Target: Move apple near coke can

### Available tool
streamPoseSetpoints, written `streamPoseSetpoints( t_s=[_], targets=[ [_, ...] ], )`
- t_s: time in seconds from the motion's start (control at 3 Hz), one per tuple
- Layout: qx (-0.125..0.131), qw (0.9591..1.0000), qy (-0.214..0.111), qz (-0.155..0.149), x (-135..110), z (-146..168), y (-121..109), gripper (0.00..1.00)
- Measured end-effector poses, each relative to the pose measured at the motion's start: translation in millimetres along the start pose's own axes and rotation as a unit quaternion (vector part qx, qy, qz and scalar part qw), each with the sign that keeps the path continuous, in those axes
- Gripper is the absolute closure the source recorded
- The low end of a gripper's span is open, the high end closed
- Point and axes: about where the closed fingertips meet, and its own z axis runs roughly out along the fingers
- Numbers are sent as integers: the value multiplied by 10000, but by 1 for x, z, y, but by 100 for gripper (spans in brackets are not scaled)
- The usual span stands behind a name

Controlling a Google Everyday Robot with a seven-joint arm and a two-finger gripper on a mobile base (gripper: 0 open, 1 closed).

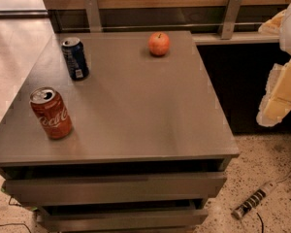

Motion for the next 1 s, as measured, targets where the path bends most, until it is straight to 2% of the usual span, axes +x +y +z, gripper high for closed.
streamPoseSetpoints(
  t_s=[0.67,1.0],
  targets=[
    [32,10000,-37,35,0,0,-4,0],
    [255,9983,-406,327,2,4,-34,0]
  ],
)
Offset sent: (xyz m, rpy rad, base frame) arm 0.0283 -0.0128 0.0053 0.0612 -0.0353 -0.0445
